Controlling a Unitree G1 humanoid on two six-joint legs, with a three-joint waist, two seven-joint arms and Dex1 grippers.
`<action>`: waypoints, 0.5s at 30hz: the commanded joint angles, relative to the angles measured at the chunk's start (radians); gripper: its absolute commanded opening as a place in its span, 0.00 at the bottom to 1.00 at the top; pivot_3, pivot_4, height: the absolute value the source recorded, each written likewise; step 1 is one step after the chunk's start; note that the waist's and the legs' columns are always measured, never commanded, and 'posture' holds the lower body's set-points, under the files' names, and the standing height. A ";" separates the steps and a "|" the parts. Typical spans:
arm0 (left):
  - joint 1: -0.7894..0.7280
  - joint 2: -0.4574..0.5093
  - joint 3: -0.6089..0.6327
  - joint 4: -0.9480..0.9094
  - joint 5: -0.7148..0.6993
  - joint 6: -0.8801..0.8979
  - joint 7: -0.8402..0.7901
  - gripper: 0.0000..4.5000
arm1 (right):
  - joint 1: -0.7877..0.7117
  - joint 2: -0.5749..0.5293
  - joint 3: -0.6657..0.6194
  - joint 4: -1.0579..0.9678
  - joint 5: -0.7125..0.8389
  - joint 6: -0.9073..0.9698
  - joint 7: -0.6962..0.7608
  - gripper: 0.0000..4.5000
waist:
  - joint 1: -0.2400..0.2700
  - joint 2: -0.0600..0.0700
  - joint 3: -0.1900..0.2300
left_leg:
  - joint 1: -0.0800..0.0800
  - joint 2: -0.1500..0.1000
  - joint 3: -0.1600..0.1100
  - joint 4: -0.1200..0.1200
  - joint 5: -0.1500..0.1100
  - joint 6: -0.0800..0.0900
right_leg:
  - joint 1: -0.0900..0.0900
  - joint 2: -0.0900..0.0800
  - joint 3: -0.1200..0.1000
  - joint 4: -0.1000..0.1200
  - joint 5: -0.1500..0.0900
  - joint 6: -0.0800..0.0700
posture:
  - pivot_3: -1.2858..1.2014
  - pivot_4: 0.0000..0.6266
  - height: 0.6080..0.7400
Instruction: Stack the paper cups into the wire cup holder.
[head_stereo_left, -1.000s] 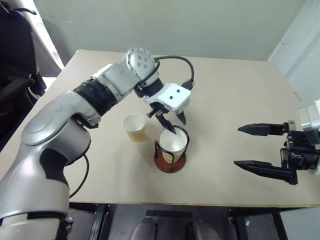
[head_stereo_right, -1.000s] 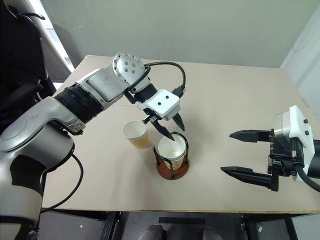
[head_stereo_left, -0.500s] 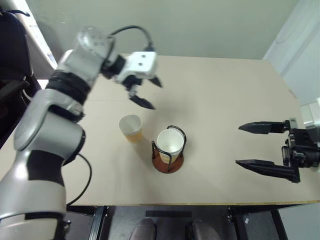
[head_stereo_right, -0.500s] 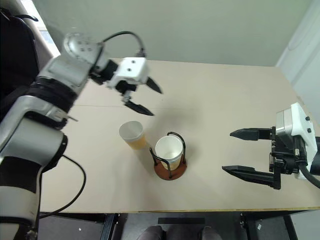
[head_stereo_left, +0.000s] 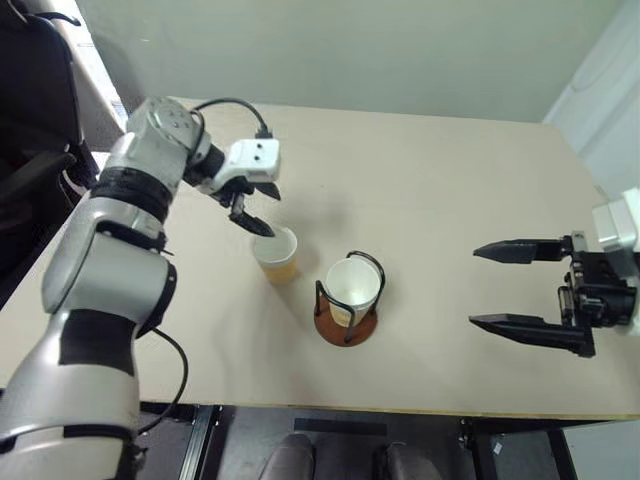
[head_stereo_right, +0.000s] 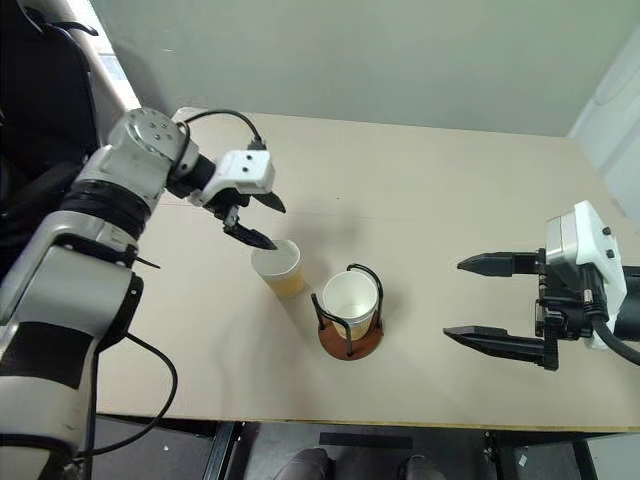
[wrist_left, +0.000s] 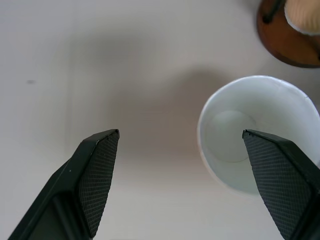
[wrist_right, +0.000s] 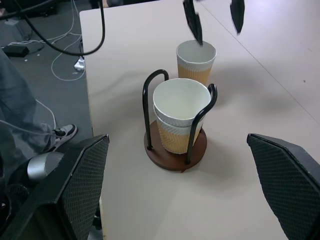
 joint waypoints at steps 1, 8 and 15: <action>0.004 -0.017 0.034 0.013 0.055 -0.012 0.052 0.94 | 0.003 -0.005 -0.044 -0.021 0.016 0.003 -0.007 1.00 | -0.001 0.000 0.000 | 0.000 0.000 0.000 0.000 0.000 0.000 | 0.000 -0.002 -0.001 0.000 0.000 0.000 | 0.52 0.24 1.00; 0.017 -0.054 0.059 0.029 0.114 -0.025 0.056 0.54 | 0.020 -0.007 -0.082 -0.037 0.035 0.026 -0.021 1.00 | 0.000 0.000 0.000 | -0.001 0.000 -0.001 0.000 0.000 0.001 | -0.001 -0.006 0.001 -0.002 0.000 0.001 | 0.52 0.24 1.00; 0.017 -0.056 0.088 0.032 0.141 -0.025 0.040 0.01 | 0.038 -0.003 -0.101 -0.050 0.044 0.033 -0.039 1.00 | 0.000 0.000 0.000 | -0.001 -0.002 0.000 0.000 0.001 0.002 | -0.001 -0.006 0.000 -0.002 0.000 0.002 | 0.52 0.24 1.00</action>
